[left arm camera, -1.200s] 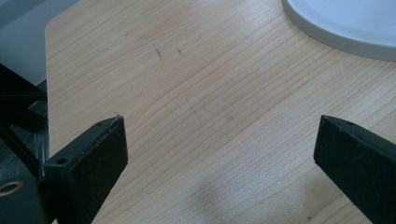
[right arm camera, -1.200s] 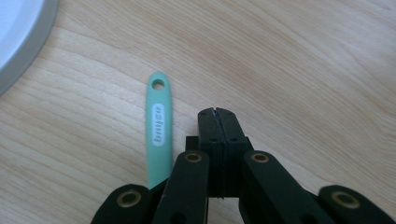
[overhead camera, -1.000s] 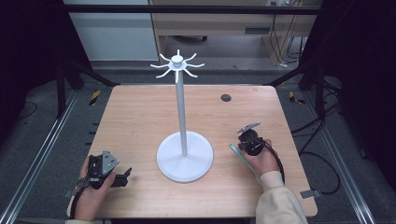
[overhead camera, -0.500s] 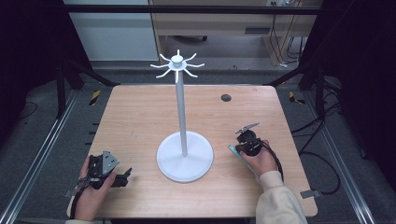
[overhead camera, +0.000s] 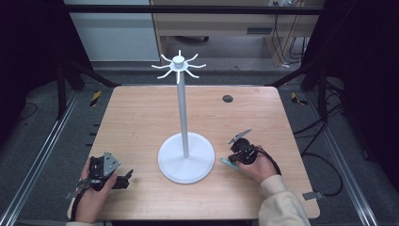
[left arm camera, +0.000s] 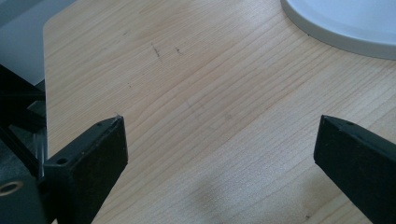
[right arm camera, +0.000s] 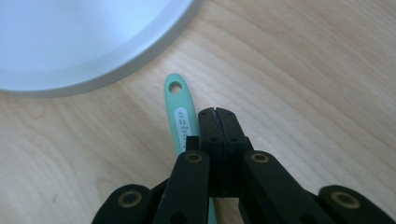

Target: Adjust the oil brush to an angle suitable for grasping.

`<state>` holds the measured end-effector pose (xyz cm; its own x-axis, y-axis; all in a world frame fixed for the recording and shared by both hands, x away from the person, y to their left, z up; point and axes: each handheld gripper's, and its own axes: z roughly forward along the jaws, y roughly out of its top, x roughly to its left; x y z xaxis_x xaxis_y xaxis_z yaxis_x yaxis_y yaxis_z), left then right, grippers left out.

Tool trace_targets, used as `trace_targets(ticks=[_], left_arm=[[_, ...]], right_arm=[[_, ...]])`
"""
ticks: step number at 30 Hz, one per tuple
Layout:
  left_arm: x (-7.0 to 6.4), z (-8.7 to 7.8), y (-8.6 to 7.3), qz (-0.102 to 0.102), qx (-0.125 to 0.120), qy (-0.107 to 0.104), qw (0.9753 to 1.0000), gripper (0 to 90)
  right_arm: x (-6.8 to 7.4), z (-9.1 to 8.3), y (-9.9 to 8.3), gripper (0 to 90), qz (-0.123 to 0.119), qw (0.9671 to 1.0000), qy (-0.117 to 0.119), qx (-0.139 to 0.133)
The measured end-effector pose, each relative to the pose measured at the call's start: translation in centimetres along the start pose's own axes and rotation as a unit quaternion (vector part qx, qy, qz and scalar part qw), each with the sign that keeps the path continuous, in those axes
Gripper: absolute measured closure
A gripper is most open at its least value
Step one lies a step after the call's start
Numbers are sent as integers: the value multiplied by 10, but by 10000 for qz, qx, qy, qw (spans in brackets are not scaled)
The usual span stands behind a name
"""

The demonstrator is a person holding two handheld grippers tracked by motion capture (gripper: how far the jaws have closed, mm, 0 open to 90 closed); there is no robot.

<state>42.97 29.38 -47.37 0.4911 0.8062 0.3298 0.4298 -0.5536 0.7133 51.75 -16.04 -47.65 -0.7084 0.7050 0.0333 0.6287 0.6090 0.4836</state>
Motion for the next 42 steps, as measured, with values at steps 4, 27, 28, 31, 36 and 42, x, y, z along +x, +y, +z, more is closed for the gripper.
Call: trace_targets(ticks=[4,27,28,31,36,42], left_arm=[[1,0,0,-16,-9,14,10000,24],[0,0,-1,-19,25,41,10000,24],[0,0,-1,-22,24,39,10000,24],[0,0,-1,-19,29,37,10000,23],[0,0,-1,-18,40,39,10000,24],[0,0,-1,-12,55,28,10000,24]], right_arm=[[1,-2,1,900,15,10000,-13,-45],[5,-47,-23,889,-714,9957,-291,504],[4,-48,-24,881,-718,9955,-294,543],[3,-48,-25,833,-755,9942,-280,716],[1,-45,-24,799,-944,9916,-198,859],[0,-43,-23,756,-1017,9890,-54,1076]])
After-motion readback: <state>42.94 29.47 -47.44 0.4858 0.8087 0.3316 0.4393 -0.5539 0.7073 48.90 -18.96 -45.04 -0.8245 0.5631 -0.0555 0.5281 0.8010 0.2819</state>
